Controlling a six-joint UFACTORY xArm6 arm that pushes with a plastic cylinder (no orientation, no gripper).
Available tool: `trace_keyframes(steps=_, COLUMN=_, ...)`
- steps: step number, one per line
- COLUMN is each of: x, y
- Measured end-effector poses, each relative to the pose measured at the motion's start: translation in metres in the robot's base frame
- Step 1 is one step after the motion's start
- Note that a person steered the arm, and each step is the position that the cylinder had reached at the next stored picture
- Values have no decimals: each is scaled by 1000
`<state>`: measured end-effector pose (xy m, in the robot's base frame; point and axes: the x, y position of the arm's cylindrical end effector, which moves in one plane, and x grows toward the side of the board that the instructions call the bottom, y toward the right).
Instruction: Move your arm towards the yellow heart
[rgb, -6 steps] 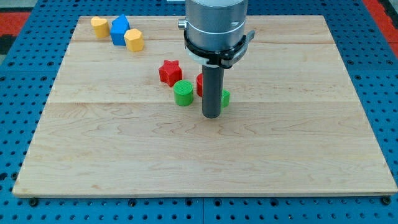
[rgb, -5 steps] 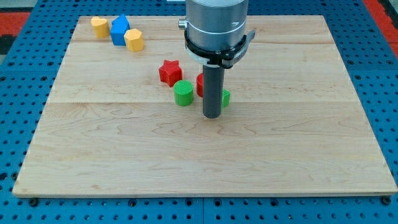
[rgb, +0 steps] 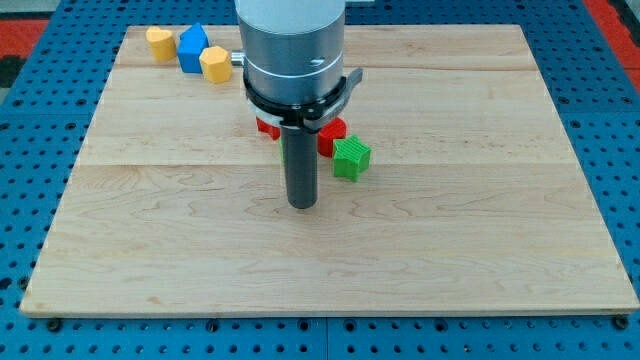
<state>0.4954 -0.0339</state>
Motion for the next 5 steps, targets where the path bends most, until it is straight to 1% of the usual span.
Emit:
trace_keyframes(steps=1, x=-1, y=-54)
trace_keyframes(steps=2, x=-54, y=-137)
trace_keyframes(steps=3, x=-136, y=-206)
trace_keyframes(steps=4, x=-183, y=-267)
trace_keyframes(steps=5, x=-241, y=-269)
